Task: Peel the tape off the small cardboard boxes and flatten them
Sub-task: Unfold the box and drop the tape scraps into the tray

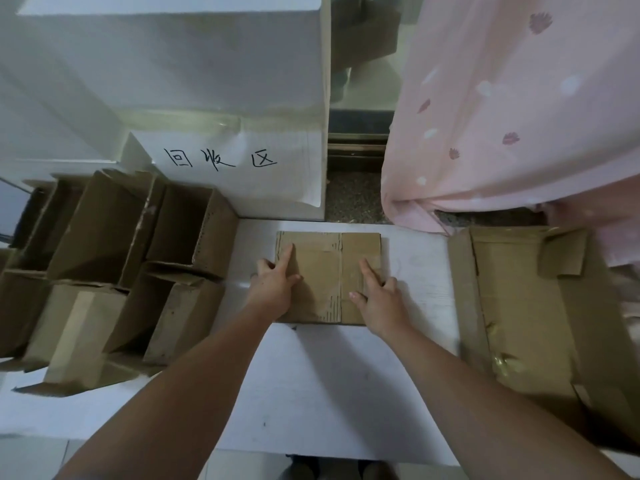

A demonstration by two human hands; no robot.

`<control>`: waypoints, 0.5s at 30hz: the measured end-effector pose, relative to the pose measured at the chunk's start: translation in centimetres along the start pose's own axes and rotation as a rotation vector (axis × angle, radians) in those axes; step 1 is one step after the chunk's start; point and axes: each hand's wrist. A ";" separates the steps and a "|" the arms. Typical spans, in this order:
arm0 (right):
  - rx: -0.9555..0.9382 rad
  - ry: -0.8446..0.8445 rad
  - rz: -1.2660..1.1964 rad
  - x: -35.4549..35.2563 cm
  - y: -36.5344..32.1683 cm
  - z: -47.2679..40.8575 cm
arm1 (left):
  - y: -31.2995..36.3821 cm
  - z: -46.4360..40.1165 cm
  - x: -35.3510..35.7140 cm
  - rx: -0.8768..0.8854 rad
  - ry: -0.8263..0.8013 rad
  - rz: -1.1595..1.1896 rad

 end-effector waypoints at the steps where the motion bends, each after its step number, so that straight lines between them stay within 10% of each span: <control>1: -0.001 -0.015 0.005 -0.1 0.0 0.0 | 0.1 0.1 0.0 -0.002 -0.001 -0.025; 15: 0.022 -0.018 0.056 -0.1 -0.4 -0.3 | 0.6 1.0 2.4 -0.013 0.118 -0.270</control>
Point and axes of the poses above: each hand's wrist, its own z-axis away from the middle knuckle, its own x-axis out of the palm, y = z × x, and after that the axes turned 11 degrees about z, right-handed
